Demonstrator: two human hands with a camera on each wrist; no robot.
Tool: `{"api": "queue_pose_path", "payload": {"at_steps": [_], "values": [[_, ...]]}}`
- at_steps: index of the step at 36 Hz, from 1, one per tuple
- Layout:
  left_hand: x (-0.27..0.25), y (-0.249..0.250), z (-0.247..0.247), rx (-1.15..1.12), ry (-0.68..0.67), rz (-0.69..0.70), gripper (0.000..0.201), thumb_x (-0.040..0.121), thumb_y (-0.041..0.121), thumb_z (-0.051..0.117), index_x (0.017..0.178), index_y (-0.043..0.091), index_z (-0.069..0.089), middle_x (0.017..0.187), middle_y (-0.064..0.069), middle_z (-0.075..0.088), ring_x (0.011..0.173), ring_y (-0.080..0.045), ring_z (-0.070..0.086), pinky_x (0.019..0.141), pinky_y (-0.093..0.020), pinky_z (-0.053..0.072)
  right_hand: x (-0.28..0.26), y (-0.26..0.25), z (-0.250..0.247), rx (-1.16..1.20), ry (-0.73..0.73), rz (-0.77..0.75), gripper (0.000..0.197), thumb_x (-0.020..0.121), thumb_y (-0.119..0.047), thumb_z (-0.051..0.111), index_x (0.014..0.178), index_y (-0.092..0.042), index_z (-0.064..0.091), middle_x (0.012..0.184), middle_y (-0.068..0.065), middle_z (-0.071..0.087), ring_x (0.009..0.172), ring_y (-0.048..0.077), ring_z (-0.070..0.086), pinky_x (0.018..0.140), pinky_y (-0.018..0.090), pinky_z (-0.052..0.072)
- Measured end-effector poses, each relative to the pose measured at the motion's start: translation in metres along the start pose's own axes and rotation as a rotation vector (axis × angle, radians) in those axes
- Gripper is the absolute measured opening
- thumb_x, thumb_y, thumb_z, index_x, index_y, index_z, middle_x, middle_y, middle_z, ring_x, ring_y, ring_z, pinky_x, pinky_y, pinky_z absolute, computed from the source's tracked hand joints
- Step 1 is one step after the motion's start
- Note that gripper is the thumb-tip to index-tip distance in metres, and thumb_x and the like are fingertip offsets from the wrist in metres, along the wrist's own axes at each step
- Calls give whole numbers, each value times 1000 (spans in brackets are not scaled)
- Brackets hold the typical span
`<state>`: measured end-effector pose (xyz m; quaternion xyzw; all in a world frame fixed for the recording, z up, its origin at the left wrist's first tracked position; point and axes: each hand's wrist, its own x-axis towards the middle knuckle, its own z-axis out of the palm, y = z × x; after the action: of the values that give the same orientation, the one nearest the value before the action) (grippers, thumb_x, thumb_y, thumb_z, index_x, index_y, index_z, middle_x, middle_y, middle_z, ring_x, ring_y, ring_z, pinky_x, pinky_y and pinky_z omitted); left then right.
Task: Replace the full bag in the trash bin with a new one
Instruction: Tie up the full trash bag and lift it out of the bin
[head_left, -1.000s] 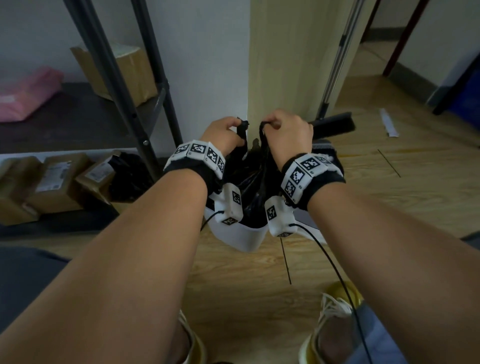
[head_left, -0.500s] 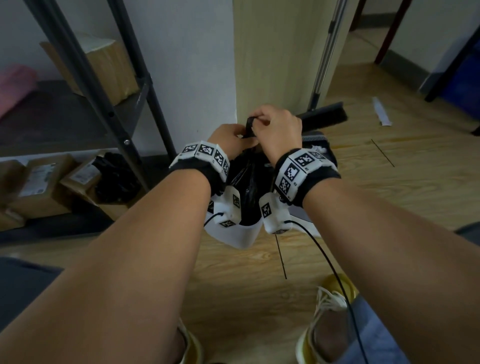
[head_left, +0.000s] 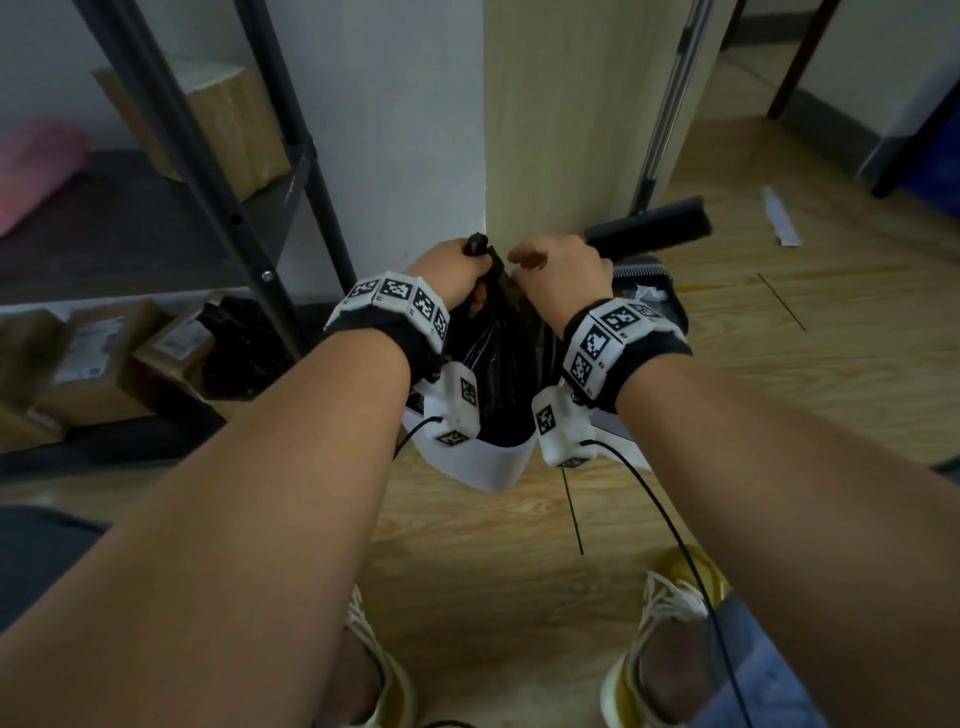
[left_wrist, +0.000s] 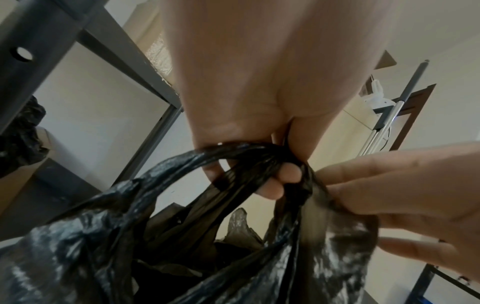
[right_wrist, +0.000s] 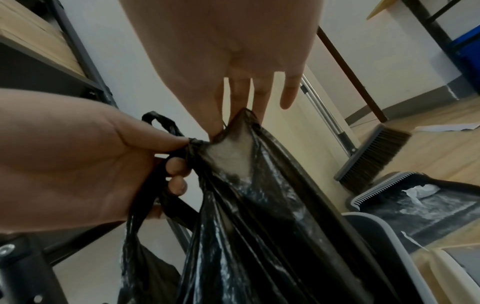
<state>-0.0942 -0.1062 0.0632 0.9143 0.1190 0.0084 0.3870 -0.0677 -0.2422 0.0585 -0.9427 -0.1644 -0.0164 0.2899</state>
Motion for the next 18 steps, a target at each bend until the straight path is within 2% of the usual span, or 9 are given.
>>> {"api": "queue_pose_path", "payload": {"at_steps": [7,9,12,14,18], "values": [[-2,2,-2,-33,-75,15,30,99,14,41,71,20,46,65,0,53,54,-11,49,35,-4,33,1,-4,11,13,6,-19,41,88,-18,49,123,-37,58,113,-9,68,111,21,60,104,41,30],[-3,2,-2,-58,-92,5,29,100,13,40,72,19,46,65,-2,53,54,-12,50,35,-4,34,1,-4,11,-13,5,-38,41,88,-18,47,121,-38,60,115,-8,67,112,22,59,103,41,30],[-3,0,-1,-116,-122,-15,26,100,14,40,74,17,46,67,-4,54,55,-16,54,45,-13,43,3,-3,11,-61,7,-54,32,89,-21,48,111,-33,67,115,-4,68,111,24,59,101,39,30],[-4,-1,1,-150,-140,-25,26,100,13,40,74,17,46,67,-5,54,55,-18,55,49,-18,45,3,-2,12,-66,9,-52,28,89,-22,49,107,-31,68,112,-2,68,109,25,60,100,38,30],[-7,0,2,-178,-155,-25,24,100,11,40,78,14,47,68,-6,52,55,-17,52,39,-10,43,4,-1,16,-67,11,-46,28,88,-21,48,105,-30,68,110,-1,68,107,26,60,99,38,30]]}}
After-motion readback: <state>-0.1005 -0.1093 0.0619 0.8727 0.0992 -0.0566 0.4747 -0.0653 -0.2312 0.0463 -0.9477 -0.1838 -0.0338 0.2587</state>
